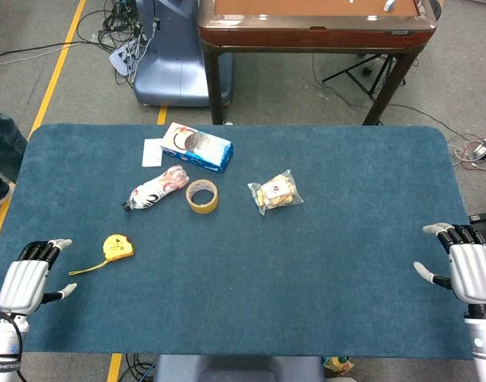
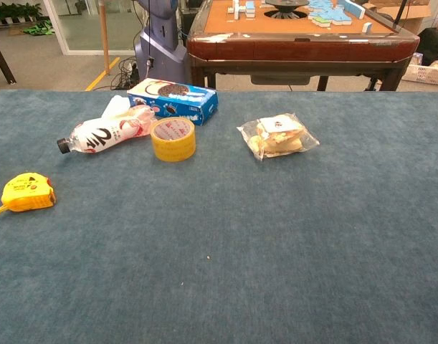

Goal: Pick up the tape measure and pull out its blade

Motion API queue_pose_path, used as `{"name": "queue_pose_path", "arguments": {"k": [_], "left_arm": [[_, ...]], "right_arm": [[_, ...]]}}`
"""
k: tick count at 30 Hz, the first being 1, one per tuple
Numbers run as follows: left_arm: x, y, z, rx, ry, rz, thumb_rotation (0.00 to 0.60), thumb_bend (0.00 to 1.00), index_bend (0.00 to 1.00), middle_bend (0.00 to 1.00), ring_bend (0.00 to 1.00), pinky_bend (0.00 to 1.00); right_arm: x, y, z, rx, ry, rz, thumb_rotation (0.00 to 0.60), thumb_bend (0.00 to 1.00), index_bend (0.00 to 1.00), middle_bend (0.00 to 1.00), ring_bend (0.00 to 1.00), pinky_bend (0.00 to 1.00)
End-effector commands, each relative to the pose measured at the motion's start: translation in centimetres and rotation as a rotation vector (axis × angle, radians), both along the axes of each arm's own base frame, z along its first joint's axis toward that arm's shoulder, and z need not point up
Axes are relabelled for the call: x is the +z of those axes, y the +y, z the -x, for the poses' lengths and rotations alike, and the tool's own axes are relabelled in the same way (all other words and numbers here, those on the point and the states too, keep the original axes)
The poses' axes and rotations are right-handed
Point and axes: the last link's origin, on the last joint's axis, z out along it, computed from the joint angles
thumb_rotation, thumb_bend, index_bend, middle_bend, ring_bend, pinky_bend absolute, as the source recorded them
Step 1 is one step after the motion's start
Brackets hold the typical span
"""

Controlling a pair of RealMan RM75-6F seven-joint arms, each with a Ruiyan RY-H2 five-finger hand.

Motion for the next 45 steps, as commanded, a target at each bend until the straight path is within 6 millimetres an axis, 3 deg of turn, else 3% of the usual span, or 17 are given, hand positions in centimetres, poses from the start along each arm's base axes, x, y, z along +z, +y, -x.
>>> {"name": "queue_pose_path", "arguments": {"k": [1,7,16,29,45], "left_arm": [[-0.1,0.0,0.0,0.001,-0.003,0.0,0.6,0.12,0.21,0.22,0.19,0.13],[-0.7,0.5,0.0,0.0,-0.013,0.023,0.6,0.12,0.21,0.22,0.19,0.13],[-2.0,3.3,-1.0,-0.013,-0.034,0.071,0.6,0.12,0.19,0.22,0.19,0.13],[-7.0,8.8,-3.2,0.04,0.062,0.212,0.6,0.12,0.15,0.2,0.17,0.13],[-9.0,10.9,-2.5,0.161,0.15,0.237,0.6,0.12,0.21,0.2,0.17,0.13]], "right_arm": [[0.1,0.0,-0.1,0.002,0.001,0.003,0.6,0.22,0.34,0.34,0.28,0.23],[0.5,-0.2,-0.2,0.008,0.006,0.01,0.6,0.22,0.34,0.33,0.28,0.23],[1.8,-1.0,-1.0,0.031,0.026,0.043,0.6,0.22,0.34,0.33,0.28,0.23],[1.9,-1.2,-0.7,0.017,0.026,0.035,0.6,0.22,0.34,0.33,0.28,0.23],[2.1,-0.6,0.0,-0.007,0.021,0.037,0.6,0.22,0.34,0.33,0.28,0.23]]}}
